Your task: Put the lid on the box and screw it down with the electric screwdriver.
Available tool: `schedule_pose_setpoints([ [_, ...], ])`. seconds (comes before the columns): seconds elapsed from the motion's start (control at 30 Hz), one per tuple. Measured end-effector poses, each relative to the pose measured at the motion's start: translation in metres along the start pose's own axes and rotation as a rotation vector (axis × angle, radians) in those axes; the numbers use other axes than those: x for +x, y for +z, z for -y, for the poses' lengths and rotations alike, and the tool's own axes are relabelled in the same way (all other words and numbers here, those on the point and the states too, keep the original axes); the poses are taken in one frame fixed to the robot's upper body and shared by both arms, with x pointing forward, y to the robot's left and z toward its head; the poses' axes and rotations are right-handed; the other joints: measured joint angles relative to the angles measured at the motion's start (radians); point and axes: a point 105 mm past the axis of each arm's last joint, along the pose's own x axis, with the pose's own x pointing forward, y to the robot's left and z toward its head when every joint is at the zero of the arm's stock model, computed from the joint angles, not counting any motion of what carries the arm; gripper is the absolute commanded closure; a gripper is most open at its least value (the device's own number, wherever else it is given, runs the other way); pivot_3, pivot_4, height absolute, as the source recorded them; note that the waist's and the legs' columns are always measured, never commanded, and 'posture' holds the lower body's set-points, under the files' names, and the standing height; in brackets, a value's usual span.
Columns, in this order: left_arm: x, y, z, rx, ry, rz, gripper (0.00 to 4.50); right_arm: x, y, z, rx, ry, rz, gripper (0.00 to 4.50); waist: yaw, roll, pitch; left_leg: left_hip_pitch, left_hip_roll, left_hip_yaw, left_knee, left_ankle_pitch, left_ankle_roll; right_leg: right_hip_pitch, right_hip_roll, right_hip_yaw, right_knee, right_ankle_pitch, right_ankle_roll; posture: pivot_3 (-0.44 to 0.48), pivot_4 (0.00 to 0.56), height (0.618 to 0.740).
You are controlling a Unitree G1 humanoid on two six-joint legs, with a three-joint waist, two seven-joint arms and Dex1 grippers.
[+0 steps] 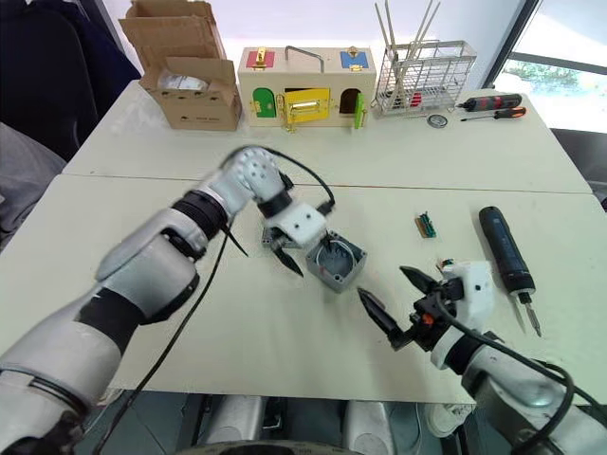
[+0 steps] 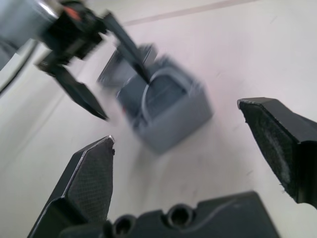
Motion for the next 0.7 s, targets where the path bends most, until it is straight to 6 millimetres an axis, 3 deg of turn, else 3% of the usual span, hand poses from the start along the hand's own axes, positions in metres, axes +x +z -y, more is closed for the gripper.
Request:
schedule_pose_setpoints([
  [0.1, -0.054, 0.013, -0.019, -0.121, 0.256, 0.140, 0.77, -0.001, 0.039, 0.017, -0.106, 0.004, 0.094, 0.00, -0.008, 0.000, 0.000, 0.001, 0.001, 0.000, 0.000, 0.000, 0.000, 0.000, 0.000, 0.000, 0.000, 0.000, 0.001, 0.000, 0.150, 0.728],
  [0.2, -0.085, 0.021, -0.017, -0.239, 0.406, 0.250, 0.77, 0.000, 0.060, 0.026, -0.156, 0.036, 0.110, 0.00, -0.011, 0.001, 0.000, 0.001, 0.001, -0.001, -0.001, 0.000, 0.000, 0.000, 0.000, 0.000, 0.002, 0.000, 0.002, 0.000, 0.150, 0.728],
  [0.3, -0.088, 0.009, -0.004, -0.496, 0.512, 0.283, 0.77, 0.005, 0.064, 0.024, -0.163, 0.122, 0.063, 0.00, -0.010, 0.001, 0.000, 0.001, 0.002, -0.001, -0.001, 0.001, -0.001, 0.000, 0.001, 0.000, 0.003, 0.000, 0.003, 0.000, 0.150, 0.728],
  [0.4, -0.090, -0.006, 0.001, -0.820, 0.662, 0.220, 0.77, 0.012, 0.082, 0.021, -0.217, 0.215, 0.050, 0.00, -0.010, 0.000, 0.001, 0.001, 0.001, -0.002, 0.001, 0.001, -0.002, 0.002, 0.001, 0.000, 0.004, 0.001, 0.005, 0.000, 0.150, 0.728],
  [0.53, -0.083, -0.042, 0.021, -1.319, 0.847, 0.093, 0.77, 0.032, 0.099, 0.002, -0.365, 0.401, 0.018, 0.00, -0.020, 0.000, 0.000, 0.002, 0.001, -0.002, 0.001, 0.001, -0.001, 0.002, 0.001, 0.001, 0.004, 0.000, 0.007, 0.000, 0.150, 0.728],
  [0.7, -0.063, -0.071, 0.050, -1.570, 0.900, -0.063, 0.77, 0.048, 0.084, -0.002, -0.446, 0.502, -0.085, 0.00, -0.025, -0.001, 0.001, 0.000, -0.002, -0.001, -0.001, 0.005, -0.007, 0.000, 0.001, 0.001, 0.004, -0.001, 0.008, 0.000, 0.150, 0.728],
])
